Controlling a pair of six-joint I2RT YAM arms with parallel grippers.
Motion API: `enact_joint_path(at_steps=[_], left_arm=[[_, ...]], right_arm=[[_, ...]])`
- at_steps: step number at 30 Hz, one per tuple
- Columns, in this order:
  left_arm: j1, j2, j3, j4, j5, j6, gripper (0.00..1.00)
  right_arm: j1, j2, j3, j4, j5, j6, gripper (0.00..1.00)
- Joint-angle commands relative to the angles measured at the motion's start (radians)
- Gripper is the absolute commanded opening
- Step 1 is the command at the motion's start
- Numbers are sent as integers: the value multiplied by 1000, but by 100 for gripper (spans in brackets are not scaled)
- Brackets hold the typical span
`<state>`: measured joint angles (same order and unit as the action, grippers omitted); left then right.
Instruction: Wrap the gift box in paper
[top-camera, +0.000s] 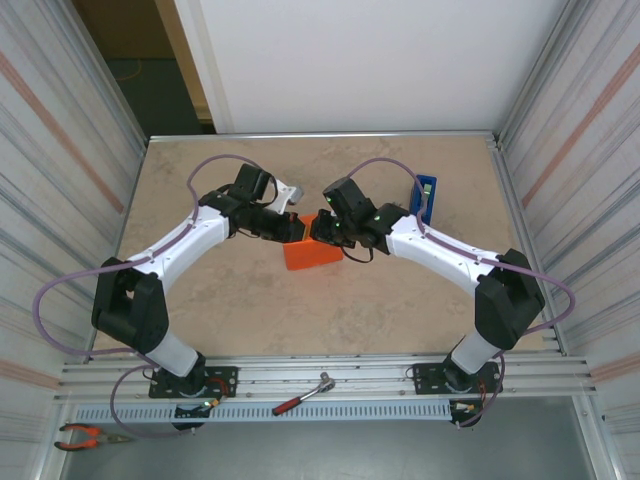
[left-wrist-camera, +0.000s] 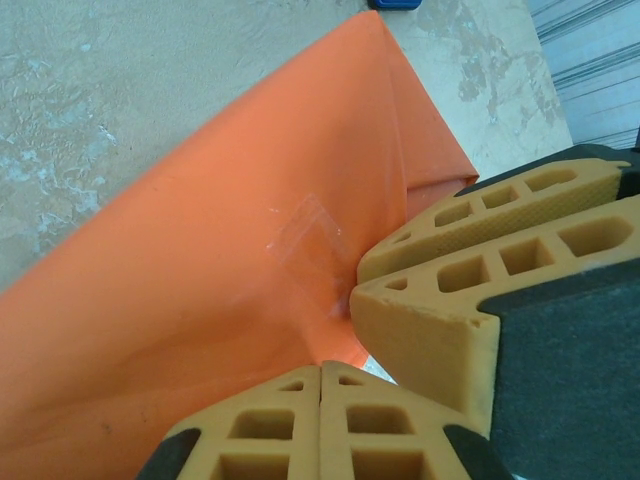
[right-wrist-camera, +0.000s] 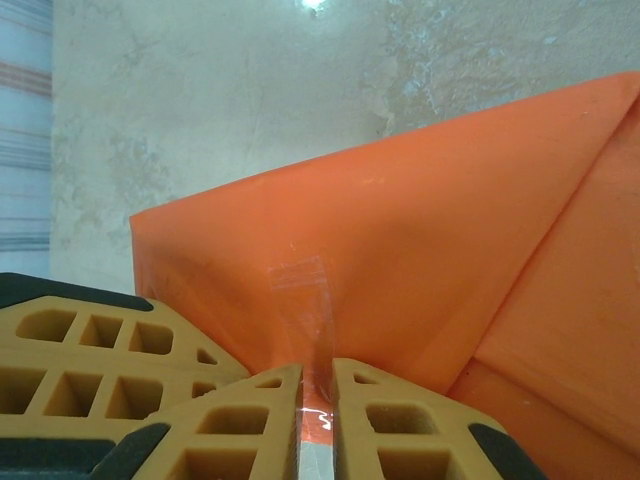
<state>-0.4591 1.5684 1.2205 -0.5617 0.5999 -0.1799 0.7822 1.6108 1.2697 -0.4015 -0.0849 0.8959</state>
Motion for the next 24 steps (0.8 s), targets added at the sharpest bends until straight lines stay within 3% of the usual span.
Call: enact_joint_path(at_steps=[1, 14, 24], left_arm=[[8, 32, -43, -32, -89, 28, 0], [14, 35, -46, -29, -85, 30, 0], [13, 35, -47, -28, -83, 30, 0]], right_arm=[[-6, 18, 2, -120, -49, -37, 17], [-20, 10, 48, -106, -75, 20, 20], [-17, 37, 107, -217, -16, -48, 20]])
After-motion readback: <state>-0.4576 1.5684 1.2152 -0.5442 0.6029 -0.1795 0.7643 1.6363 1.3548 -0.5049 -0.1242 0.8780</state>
